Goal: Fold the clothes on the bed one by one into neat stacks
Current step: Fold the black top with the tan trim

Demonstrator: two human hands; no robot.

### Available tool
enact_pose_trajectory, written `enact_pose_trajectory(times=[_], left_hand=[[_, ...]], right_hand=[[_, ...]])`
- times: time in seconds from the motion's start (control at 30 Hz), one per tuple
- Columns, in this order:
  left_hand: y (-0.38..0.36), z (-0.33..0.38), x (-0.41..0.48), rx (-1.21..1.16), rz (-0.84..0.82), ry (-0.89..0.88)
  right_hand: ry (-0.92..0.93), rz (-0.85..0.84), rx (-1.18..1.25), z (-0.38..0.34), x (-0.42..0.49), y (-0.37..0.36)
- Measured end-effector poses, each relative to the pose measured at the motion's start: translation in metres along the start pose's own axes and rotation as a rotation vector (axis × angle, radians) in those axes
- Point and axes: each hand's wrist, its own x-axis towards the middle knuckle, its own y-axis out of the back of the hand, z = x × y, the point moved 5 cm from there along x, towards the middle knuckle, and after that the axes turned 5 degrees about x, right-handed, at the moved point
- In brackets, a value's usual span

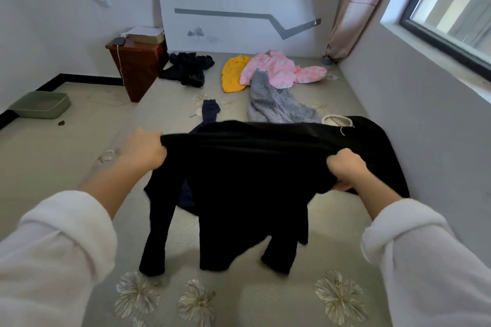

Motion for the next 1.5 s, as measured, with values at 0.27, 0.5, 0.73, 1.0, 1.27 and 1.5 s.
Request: enact_pose_trajectory(times=[0.27,0.5,0.73,1.0,1.27,1.5], left_hand=[[0.003,0.062,-0.008,-1.685,-0.117,0.179],[-0.103,0.039,-0.063,-1.072,0.049,0.02],[-0.254,0.033,-0.133,-0.577,-0.248,-0.048],[-0.394,0.015,-0.234,-0.288,-0.892,0.064],[-0.395,0.079,-0.234,-0.307,-0.463,-0.016],[-0.407,0.1,-0.231,-0.132,-0.467,-0.26]], right_hand=[[0.297,0.342,0.562,-0.011,-0.002,0.051],[0.351,0.372,0.139,0.076,-0.021,0.004],[0.145,-0.023,-0.139,0.2,-0.039,-0.122],[-0.122,-0.508,-0.458,0.335,-0.095,-0.241],[0.022,-0.349,-0.146,0.308,-0.071,-0.266],[0.164,-0.519,-0.326,0.301,-0.076,-0.295]])
